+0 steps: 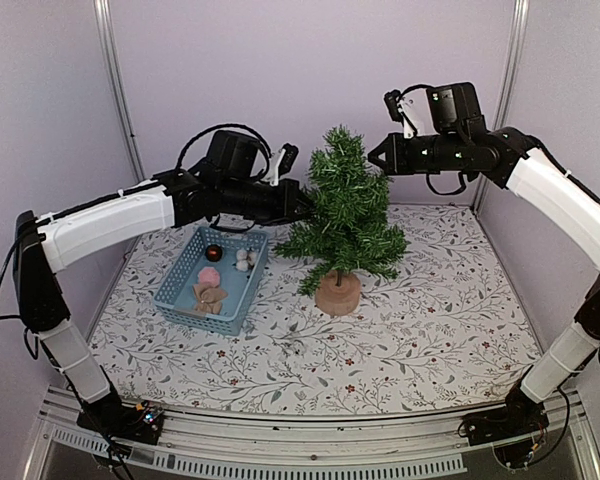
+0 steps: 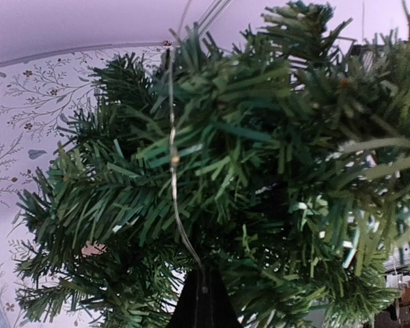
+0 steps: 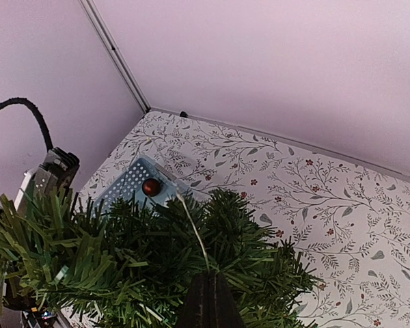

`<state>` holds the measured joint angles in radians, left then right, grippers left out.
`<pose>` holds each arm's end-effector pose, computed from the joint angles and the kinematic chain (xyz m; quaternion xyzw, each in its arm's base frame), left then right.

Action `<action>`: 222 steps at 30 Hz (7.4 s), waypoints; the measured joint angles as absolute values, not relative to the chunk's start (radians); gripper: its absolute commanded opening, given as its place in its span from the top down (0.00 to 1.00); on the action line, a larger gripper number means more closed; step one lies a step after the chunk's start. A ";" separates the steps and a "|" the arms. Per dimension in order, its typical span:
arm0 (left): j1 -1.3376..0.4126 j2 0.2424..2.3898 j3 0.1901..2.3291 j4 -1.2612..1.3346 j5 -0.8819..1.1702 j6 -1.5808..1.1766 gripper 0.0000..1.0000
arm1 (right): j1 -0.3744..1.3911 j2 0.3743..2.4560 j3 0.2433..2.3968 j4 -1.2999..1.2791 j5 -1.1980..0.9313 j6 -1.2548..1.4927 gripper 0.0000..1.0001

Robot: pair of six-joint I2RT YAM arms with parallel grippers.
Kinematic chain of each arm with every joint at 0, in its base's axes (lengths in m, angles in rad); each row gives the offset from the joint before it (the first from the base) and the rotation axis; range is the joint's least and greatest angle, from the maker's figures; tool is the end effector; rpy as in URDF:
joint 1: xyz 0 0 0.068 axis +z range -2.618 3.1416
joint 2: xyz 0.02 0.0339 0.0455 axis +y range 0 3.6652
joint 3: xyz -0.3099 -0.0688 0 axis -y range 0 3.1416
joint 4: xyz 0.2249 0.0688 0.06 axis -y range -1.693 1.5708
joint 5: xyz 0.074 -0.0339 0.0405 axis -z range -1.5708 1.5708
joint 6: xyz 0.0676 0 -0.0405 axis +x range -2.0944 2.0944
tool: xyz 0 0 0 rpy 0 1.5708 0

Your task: Decorate the small christmas tree

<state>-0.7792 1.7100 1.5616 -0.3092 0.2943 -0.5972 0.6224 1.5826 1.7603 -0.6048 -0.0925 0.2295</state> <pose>0.2841 -0.3082 0.3852 0.1535 0.8294 -0.4281 0.3246 0.2913 0.2167 0.4637 -0.1885 0.8190 0.2588 0.4762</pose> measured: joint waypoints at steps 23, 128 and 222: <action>-0.781 1.510 1.427 -0.258 0.226 -0.539 0.56 | 0.622 1.576 1.724 -0.598 -0.114 0.232 1.00; -0.815 1.460 0.694 0.179 0.078 -0.336 0.58 | 0.621 1.566 1.674 -0.582 -0.138 0.220 1.00; -0.941 1.940 1.076 -0.068 -0.012 -0.239 0.63 | 0.621 1.566 1.656 -0.574 -0.142 0.221 1.00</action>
